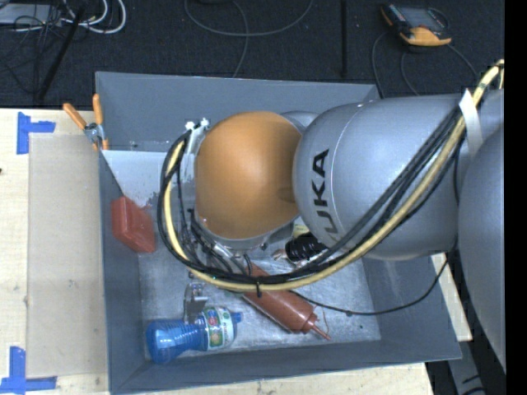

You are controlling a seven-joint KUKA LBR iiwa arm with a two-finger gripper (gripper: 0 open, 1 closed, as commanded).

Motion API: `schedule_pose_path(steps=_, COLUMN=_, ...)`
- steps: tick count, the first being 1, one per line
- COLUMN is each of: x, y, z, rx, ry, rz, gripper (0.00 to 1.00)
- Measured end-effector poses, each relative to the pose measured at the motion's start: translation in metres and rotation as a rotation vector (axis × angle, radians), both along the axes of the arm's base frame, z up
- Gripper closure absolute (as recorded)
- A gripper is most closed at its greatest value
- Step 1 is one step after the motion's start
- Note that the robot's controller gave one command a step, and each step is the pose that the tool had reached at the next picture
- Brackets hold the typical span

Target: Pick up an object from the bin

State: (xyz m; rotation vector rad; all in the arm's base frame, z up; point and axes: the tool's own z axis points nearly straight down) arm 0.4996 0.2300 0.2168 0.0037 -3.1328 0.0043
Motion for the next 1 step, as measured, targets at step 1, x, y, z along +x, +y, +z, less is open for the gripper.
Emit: schedule_pose_path(steps=1, x=0.0019, y=-0.0009, z=0.0039, rx=0.002, ry=-0.007, rz=-0.004, gripper=0.00)
